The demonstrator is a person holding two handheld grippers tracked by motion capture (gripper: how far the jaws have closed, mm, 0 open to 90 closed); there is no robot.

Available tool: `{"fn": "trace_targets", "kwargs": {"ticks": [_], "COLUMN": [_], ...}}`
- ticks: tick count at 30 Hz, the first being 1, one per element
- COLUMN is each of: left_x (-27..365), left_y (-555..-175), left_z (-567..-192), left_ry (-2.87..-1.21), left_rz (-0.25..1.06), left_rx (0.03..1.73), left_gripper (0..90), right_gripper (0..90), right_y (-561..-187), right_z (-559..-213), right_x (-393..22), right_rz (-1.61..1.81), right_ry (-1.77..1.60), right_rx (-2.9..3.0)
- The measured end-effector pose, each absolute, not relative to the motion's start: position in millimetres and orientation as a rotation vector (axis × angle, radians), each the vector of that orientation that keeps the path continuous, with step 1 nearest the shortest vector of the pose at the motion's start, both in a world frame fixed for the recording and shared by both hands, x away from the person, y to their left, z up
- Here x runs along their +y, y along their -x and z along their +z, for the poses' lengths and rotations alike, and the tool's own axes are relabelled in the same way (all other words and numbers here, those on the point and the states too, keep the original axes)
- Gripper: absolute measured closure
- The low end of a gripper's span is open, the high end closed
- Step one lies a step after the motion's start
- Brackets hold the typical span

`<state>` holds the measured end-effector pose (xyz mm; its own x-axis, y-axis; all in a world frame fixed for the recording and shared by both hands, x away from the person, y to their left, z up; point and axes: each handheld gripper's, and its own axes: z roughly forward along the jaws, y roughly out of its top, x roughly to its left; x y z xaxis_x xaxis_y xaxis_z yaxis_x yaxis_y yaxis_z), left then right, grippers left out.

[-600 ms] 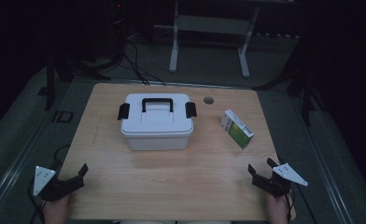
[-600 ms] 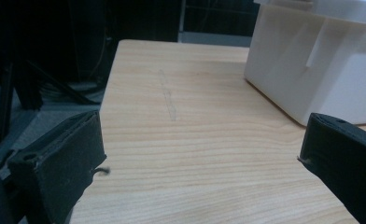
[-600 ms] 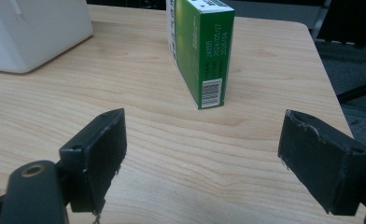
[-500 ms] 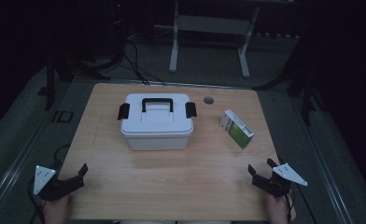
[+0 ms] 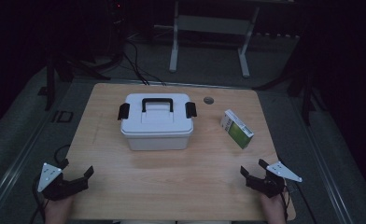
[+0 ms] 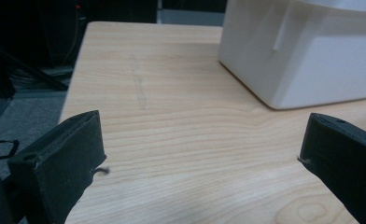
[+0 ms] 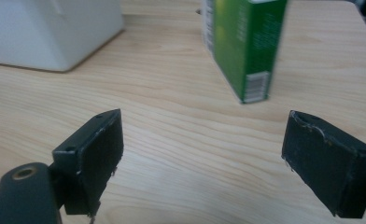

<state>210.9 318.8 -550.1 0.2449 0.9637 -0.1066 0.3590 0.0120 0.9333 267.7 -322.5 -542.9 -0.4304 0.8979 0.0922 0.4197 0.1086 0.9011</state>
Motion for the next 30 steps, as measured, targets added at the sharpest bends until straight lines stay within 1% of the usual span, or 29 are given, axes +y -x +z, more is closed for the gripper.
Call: {"fn": "trace_targets", "kwargs": {"ticks": [4,5,7,12,14,16,26,30], "left_x": [316,314,313,306,304,304,298,295], "left_y": [-213,-216,-217,-221,-224,-226,-247,-255], "left_z": [-550,-549,-549,-549,-548,-548,-546,-547], "left_ry": [-1.545,-1.547,-1.563,-1.591,-1.585,-1.589,-1.626,-1.644], "left_rz": [0.742,0.716,0.697,0.681,0.672,0.663,0.646,0.620], "left_rx": [1.269,1.258,1.241,1.220,1.216,1.198,1.204,1.199], "left_gripper": [0.0,0.0,0.0,0.0,0.0,0.0,0.0,0.0], "right_gripper": [12.5,12.5,13.2,14.1,14.3,16.6,16.6,16.6], "right_y": [-269,-270,-272,-277,-282,-286,-314,-323], "right_z": [-543,-543,-542,-540,-537,-534,-526,-526], "right_x": [-313,-310,-295,-282,-277,-273,-248,-241], "right_rz": [1.308,1.308,1.300,1.325,1.338,1.352,1.368,1.367], "right_ry": [-1.264,-1.253,-1.195,-1.156,-1.144,-1.127,-1.062,-1.060], "right_rx": [1.958,1.972,2.033,2.073,2.073,2.069,2.088,2.093]}}
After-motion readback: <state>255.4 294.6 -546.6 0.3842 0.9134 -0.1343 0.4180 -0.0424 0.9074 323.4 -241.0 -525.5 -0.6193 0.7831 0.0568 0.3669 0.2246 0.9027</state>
